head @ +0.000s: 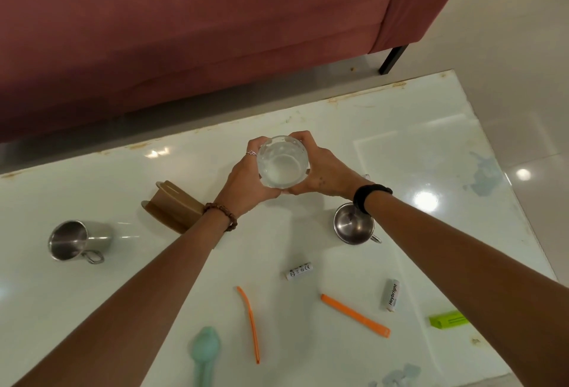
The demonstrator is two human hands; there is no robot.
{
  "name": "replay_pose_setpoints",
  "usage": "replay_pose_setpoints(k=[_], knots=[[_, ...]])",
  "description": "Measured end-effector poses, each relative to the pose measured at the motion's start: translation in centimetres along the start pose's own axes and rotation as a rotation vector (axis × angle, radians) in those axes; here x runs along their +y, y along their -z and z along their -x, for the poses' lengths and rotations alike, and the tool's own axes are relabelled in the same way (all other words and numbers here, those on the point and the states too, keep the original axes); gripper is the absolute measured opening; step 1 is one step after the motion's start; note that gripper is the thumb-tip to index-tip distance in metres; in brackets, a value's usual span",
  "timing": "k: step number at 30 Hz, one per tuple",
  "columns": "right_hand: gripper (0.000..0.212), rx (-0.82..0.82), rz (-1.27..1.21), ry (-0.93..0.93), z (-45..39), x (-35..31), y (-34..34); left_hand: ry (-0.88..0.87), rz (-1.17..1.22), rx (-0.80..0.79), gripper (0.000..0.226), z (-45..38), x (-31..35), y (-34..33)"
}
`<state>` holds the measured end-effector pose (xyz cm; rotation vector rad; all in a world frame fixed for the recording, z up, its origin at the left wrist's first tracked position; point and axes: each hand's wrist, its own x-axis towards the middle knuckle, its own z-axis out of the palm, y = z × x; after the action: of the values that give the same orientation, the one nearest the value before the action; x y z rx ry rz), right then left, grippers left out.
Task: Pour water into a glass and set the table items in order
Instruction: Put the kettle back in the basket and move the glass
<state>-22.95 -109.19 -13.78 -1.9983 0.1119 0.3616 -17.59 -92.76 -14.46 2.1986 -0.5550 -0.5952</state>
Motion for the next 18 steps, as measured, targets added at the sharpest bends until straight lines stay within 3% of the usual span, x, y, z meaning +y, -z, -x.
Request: replay_pose_setpoints(k=[9,13,16,18], knots=[[0.092,0.032,-0.074,-0.097,1.1,-0.9,-0.8,0.074,0.155,0.055,0.091,1.3,1.3,-0.9],[0.093,0.305,0.028,-0.132,3.6,-2.3,-2.5,0.133,0.138,0.193,0.084,3.9,2.1,-1.1],[0.072,0.501,0.105,-0.082,6.5,-4.2,-5.0,0.119,0.200,0.310,0.070,8.0,2.4,-0.6],[0.051,0.534,0.067,-0.044,8.2,-6.0,-7.1,0.078,0.264,0.366,0.053,11.4,2.3,0.6]])
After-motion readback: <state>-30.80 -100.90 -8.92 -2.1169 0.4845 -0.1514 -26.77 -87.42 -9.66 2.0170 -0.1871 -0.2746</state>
